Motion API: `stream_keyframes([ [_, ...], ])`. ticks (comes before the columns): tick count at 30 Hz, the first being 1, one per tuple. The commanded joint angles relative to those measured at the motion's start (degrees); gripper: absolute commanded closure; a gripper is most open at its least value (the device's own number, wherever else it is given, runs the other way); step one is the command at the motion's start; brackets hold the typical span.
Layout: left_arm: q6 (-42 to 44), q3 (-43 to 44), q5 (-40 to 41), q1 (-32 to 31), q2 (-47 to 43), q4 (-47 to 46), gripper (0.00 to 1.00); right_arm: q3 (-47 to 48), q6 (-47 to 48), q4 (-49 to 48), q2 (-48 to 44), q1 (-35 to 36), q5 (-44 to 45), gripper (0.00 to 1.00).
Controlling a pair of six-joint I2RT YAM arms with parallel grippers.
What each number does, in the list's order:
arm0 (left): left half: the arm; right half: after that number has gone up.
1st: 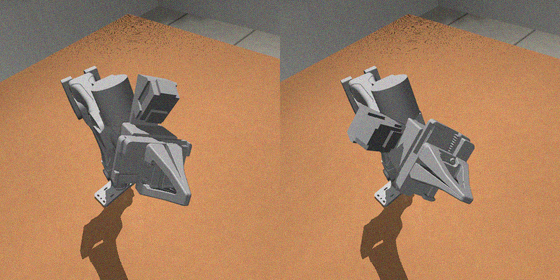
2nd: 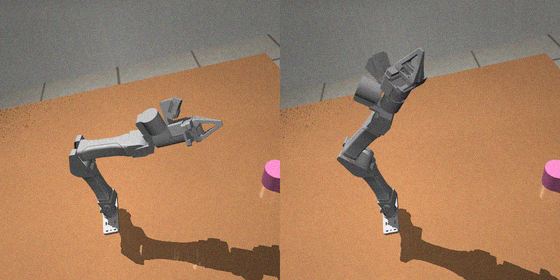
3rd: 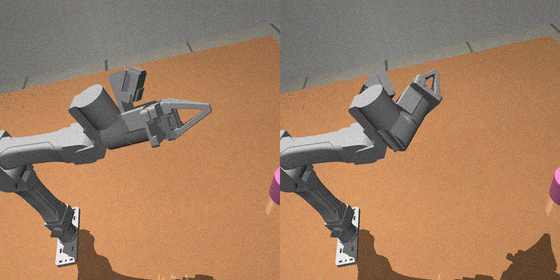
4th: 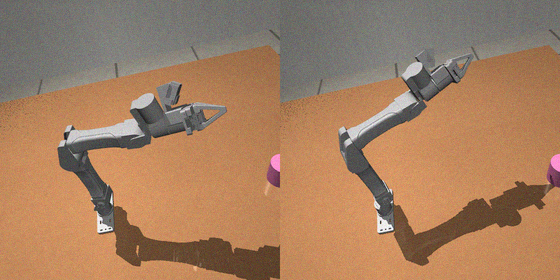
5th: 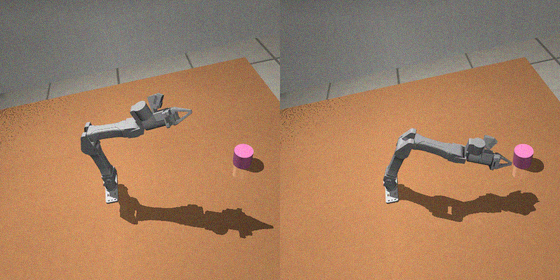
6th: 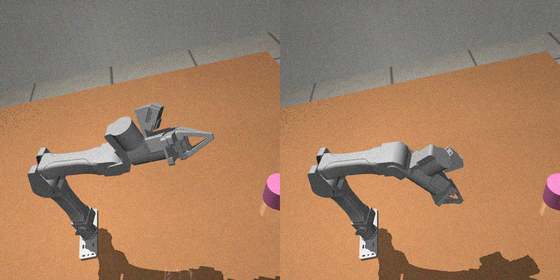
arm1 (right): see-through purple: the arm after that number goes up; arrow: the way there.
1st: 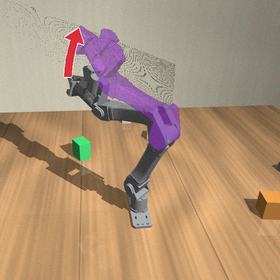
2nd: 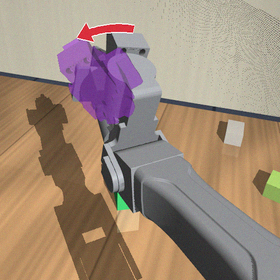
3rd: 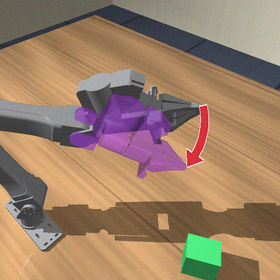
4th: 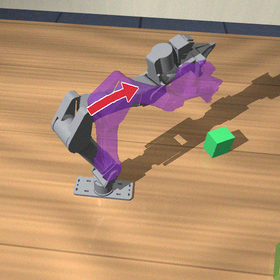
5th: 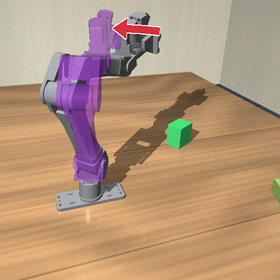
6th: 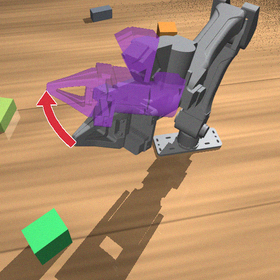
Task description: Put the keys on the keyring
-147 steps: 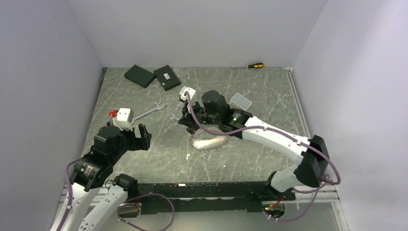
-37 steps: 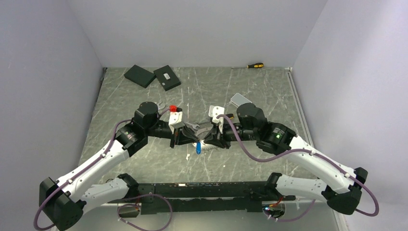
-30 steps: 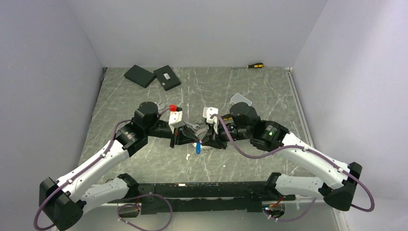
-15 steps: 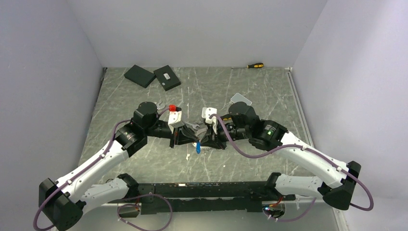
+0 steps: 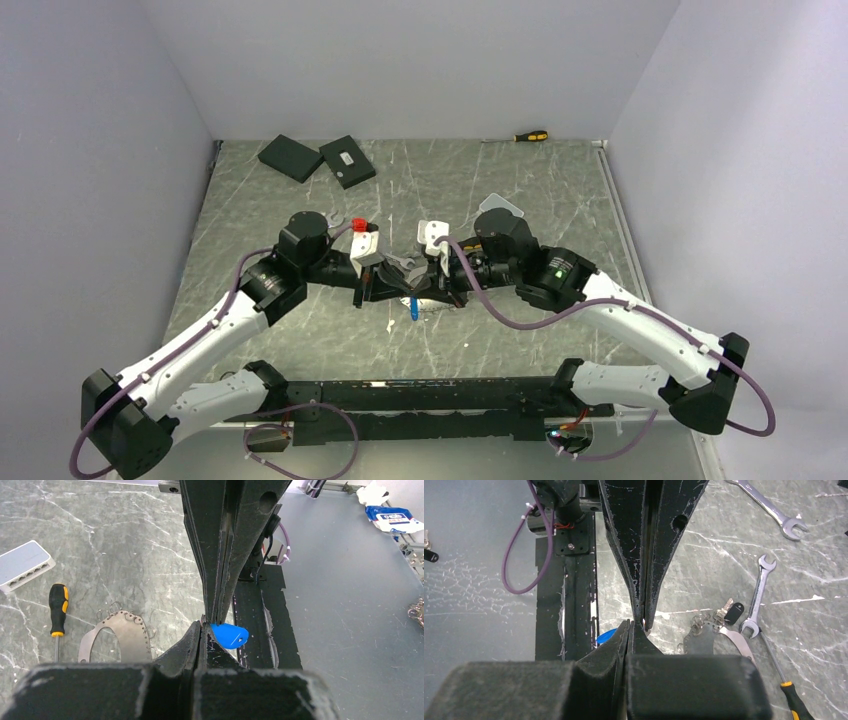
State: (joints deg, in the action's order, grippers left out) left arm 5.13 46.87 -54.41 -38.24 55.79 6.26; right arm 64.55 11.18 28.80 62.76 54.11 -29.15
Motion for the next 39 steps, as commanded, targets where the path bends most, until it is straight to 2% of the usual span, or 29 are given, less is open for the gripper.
stream_keyframes([
  [1, -0.27, 2.0, -3.09, -0.67, 0.28, -1.47, 1.0, 2.33, 1.98, -3.07, 0.13, 0.03, -0.63, 1.0],
  [8, -1.49, 1.43, -2.71, -0.68, -0.56, -3.73, 1.0, 1.68, 2.44, -1.44, -0.52, 0.03, 1.06, 1.0],
  [9, -1.29, 1.53, -2.67, -0.65, -0.73, -3.29, 1.0, 1.57, 2.21, -1.12, -0.69, -0.01, 2.16, 0.95],
  [11, -0.58, 1.99, -2.61, -0.68, -0.93, -1.82, 1.0, 1.65, 1.67, -0.12, -1.03, -0.1, 4.0, 0.72],
  [12, 0.0, 2.28, -2.62, -0.64, -1.09, -0.93, 1.0, 1.75, 1.58, 0.22, -1.12, -0.2, 4.35, 0.64],
  [14, 0.58, 2.51, -2.69, -0.65, -1.36, 0.34, 1.0, 1.8, 1.63, 0.55, -1.31, -0.39, 4.35, 0.6],
  [21, 0.18, 2.34, -3.28, -0.68, -1.91, 0.51, 1.0, 0.35, 2.76, -2.51, -2.65, -0.57, 4.23, 0.66],
  [26, 0.4, 2.81, -3.33, -0.7, -2.09, 0.75, 1.0, 1.0, 3.56, -1.95, -2.29, -0.93, 4.66, 0.67],
  [39, -0.83, 2.35, -0.07, -0.7, -1.91, -1.8, 1.0, 3.28, 4.53, 1.61, -0.68, -1.28, -1.0, 0.71],
])
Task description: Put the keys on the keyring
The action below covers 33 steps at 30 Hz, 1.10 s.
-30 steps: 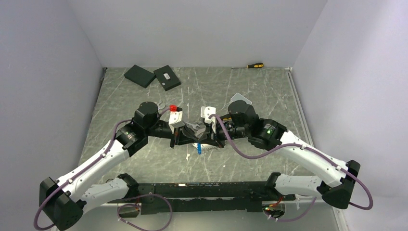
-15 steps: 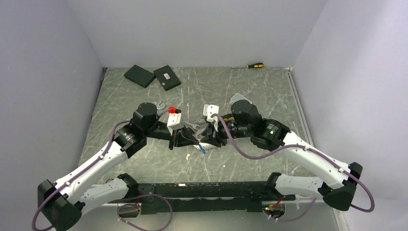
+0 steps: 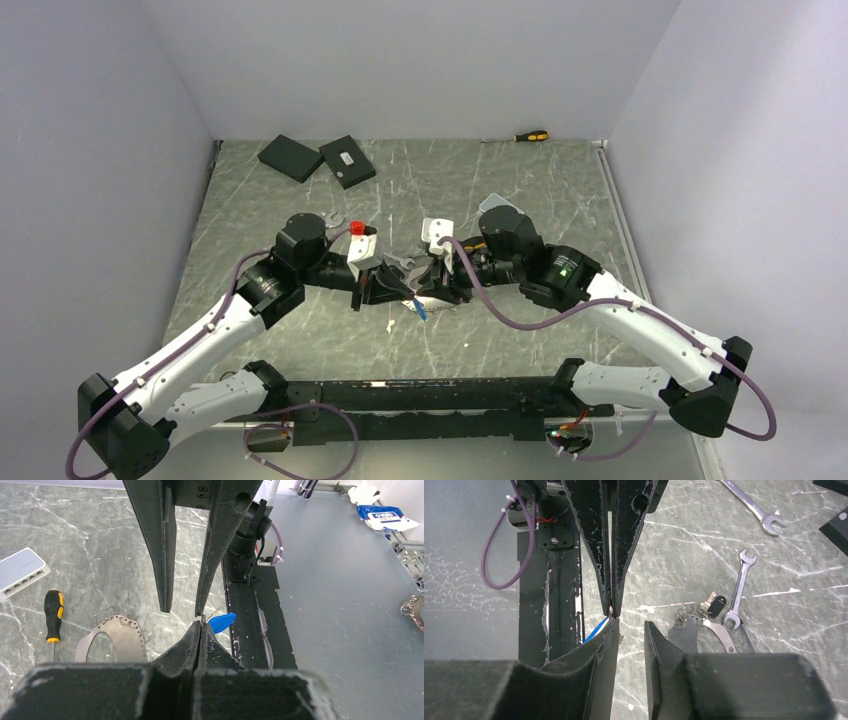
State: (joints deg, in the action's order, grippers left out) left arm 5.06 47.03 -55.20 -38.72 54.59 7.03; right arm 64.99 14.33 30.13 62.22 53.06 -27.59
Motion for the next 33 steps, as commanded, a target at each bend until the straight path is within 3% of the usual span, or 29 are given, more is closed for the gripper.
stream_keyframes([
  [1, -0.9, 2.12, 0.91, -0.17, -0.71, -2.77, 1.0, 2.92, 1.4, 0.43, 0.11, -0.23, -2.94, 0.72],
  [17, -1.96, 1.42, 5.19, -0.21, -2.14, -4.9, 1.0, 3.66, 1.67, 3.36, 1.02, -0.24, -2.67, 0.73],
  [33, -4.17, 0.63, 3.97, -0.21, -2.02, -6.59, 1.0, 4.16, 0.0, 2.6, 0.69, -0.24, -3.58, 0.74],
])
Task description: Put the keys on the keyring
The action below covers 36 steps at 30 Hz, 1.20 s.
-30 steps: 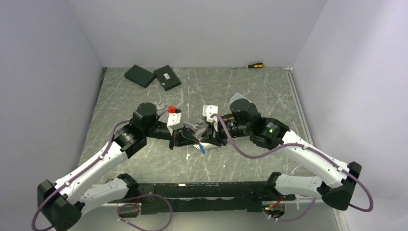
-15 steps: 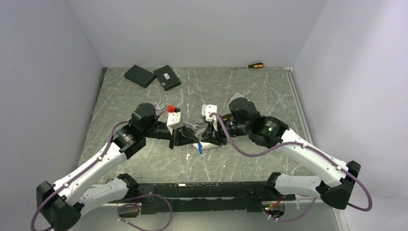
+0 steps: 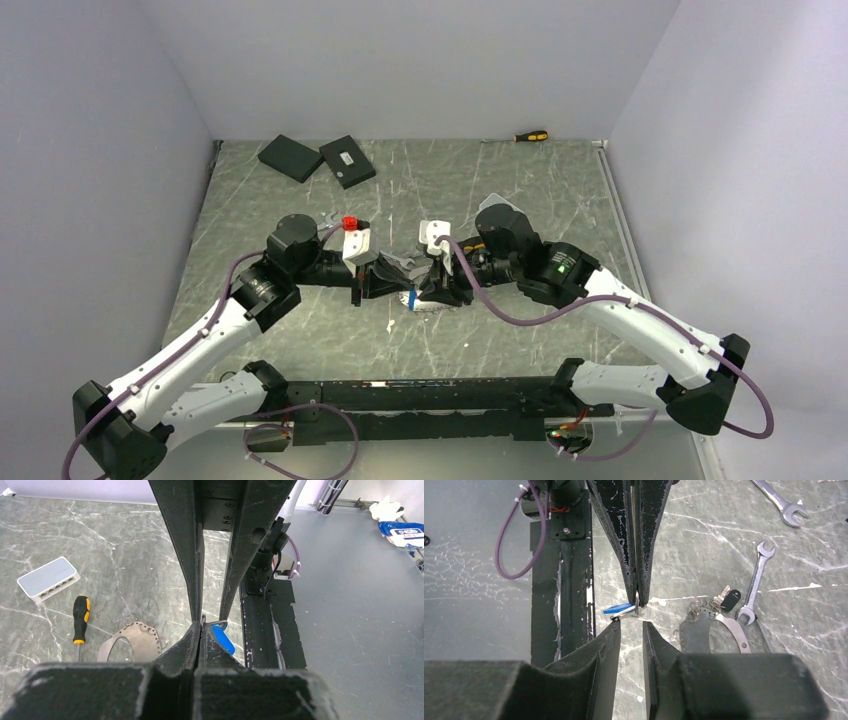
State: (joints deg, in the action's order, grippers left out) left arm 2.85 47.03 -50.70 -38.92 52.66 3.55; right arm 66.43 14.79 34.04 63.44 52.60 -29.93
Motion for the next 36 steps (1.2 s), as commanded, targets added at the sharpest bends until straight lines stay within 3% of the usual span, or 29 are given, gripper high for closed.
stream_keyframes([
  [1, -1.97, 0.69, -0.67, -0.01, -0.04, -3.11, 1.0, 3.02, -0.39, -1.6, -0.48, 0.22, -0.58, 0.74],
  [9, -1.95, 0.53, -1.2, -0.02, 0.33, -3.11, 1.0, 5.93, 0.98, -0.68, 0.49, 0.22, 1.38, 0.74],
  [23, -2.5, -0.22, -1.07, 0.0, 0.26, -5.98, 1.0, 5.78, 0.68, -0.52, 1.91, 0.22, 0.84, 0.85],
  [28, -5.34, -0.53, -0.17, 0.03, 0.16, -6.28, 1.0, 5.72, 0.34, -1.4, 1.71, 0.22, 0.65, 1.0],
  [29, -5.59, -0.53, 0.16, -0.01, 0.16, -6.35, 0.96, 5.72, 0.21, -1.57, 1.62, 0.22, 0.75, 1.0],
  [31, -5.83, -0.53, 0.41, -0.02, 0.08, -6.13, 0.77, 5.67, 0.07, -1.64, 1.45, 0.22, 0.85, 1.0],
  [36, -5.67, -1.09, 1.19, -0.01, -0.77, -5.75, 0.58, 5.19, -0.58, -1.97, 0.59, 0.22, 0.71, 1.0],
])
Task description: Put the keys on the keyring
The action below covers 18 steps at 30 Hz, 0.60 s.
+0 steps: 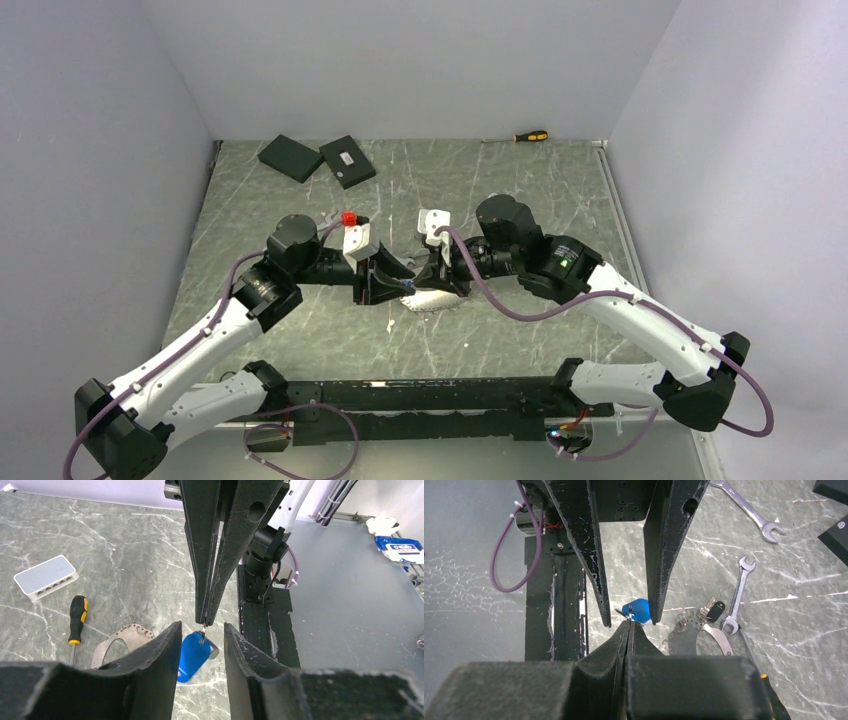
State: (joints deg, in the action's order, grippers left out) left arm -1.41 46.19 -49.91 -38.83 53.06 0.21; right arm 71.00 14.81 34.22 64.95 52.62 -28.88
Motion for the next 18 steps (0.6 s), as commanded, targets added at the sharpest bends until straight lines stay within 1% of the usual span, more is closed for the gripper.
stream_keyframes([
  [1, -1.45, -0.37, 0.68, -0.11, -1.38, -2.34, 0.57, 0.33, -0.79, -2.4, -1.22, 0.2, -0.16, 1.0],
  [4, -1.14, -0.3, 1.34, -0.07, -1.79, -1.31, 0.57, -0.6, -1.37, -3.23, -2.11, 0.2, 0.07, 1.0],
  [7, 0.63, 0.56, 2.99, -0.11, -2.65, 2.39, 0.52, -0.94, -1.62, -3.46, -2.52, 0.2, 0.52, 1.0],
  [9, 0.71, 0.86, 4.76, -0.11, -3.9, 3.67, 0.5, -1.07, -1.7, -3.24, -2.61, 0.2, 0.73, 1.0],
  [10, 0.45, 0.88, 5.5, -0.04, -4.4, 4.08, 0.51, -1.04, -1.71, -3.13, -2.72, 0.2, 0.66, 1.0],
  [14, 0.3, 2.2, 4.84, -0.05, -4.63, 5.89, 0.6, -0.87, -2.05, -2.54, -2.8, 0.2, 0.4, 1.0],
  [18, -0.71, 1.74, 5.5, -0.06, -4.89, 4.25, 0.64, -0.87, -2.32, -2.66, -2.79, 0.2, 0.28, 1.0],
])
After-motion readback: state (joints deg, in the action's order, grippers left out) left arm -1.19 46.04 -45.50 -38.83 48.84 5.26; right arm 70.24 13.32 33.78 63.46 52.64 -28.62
